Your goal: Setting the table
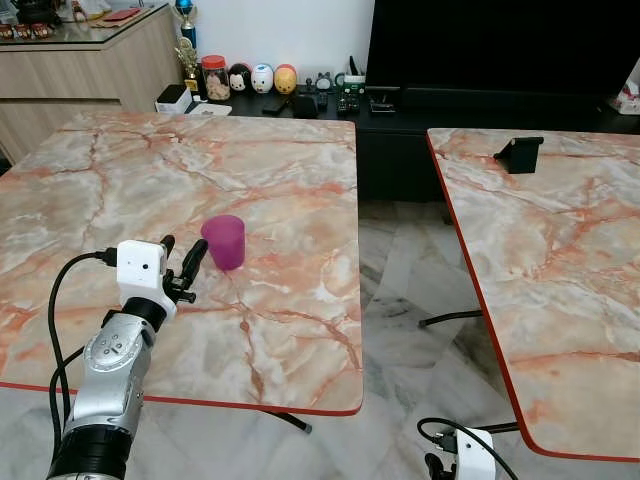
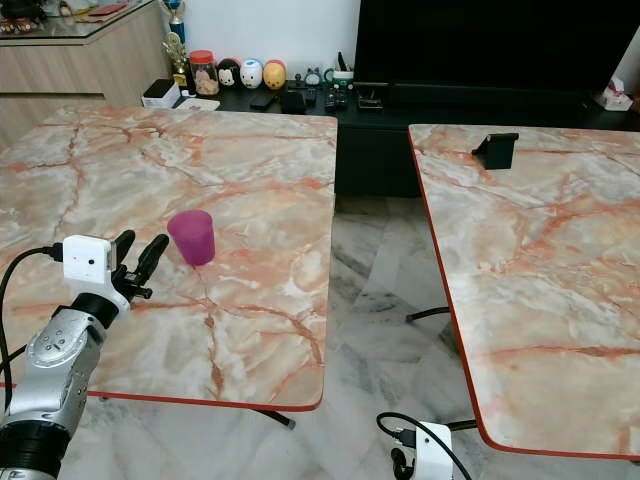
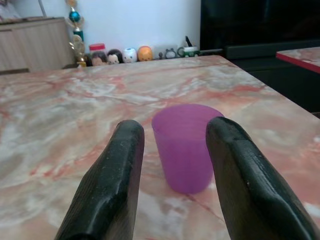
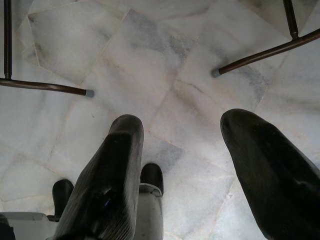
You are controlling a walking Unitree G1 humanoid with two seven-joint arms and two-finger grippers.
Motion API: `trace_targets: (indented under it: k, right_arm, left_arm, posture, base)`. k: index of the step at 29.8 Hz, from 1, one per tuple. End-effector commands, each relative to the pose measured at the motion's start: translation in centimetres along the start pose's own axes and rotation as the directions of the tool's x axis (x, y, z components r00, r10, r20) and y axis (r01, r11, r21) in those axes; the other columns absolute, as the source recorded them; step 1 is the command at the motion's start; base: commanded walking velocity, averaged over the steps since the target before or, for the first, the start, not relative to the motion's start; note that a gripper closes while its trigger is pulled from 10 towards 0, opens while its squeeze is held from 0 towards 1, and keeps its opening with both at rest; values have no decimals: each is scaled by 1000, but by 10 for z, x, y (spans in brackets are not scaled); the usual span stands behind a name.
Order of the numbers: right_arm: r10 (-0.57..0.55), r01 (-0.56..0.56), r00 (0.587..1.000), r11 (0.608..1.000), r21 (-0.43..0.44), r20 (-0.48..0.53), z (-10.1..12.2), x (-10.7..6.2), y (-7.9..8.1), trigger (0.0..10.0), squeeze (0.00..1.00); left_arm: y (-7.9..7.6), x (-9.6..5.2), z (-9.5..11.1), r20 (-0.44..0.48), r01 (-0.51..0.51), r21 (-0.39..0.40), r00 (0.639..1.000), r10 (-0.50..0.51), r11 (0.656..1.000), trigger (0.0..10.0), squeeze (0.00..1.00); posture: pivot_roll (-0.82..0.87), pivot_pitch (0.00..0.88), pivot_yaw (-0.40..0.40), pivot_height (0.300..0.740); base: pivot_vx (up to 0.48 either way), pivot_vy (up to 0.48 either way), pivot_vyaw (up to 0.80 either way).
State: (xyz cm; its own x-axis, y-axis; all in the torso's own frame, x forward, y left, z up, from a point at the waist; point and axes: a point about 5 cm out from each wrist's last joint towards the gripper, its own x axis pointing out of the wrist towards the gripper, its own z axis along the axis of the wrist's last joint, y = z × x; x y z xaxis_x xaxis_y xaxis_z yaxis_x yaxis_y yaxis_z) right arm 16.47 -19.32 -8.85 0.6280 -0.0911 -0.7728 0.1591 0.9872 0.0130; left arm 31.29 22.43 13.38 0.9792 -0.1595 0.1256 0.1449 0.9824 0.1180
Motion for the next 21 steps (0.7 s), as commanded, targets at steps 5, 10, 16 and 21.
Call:
trace_targets:
  k: [5, 10, 16, 21]
  right_arm:
    - [0, 0, 1000, 1000, 1, -15, -2, 0, -1, 10000, 0]
    - [2, -2, 1000, 1000, -3, -16, -2, 0, 0, 10000, 0]
    - [9, -9, 1000, 1000, 3, -16, -4, -1, 3, 10000, 0]
    - [1, -1, 1000, 1000, 21, -17, -5, -1, 3, 10000, 0]
  left_arm:
    - [-15, 12, 8, -11, 122, -69, 992, -123, 990, 10000, 0]
    - [-14, 32, 22, 19, 105, -126, 994, -104, 986, 10000, 0]
    - [-18, 66, 43, 8, 118, -174, 993, -118, 978, 10000, 0]
    - [-18, 82, 48, -32, 93, -198, 994, -101, 976, 10000, 0]
  posture:
    - [48, 0, -20, 740]
    - [45, 0, -15, 740]
    - [37, 0, 7, 740]
    - [31, 0, 18, 740]
  base:
    - [0, 0, 0]
    - [0, 0, 0]
    - [0, 0, 0]
    - [0, 0, 0]
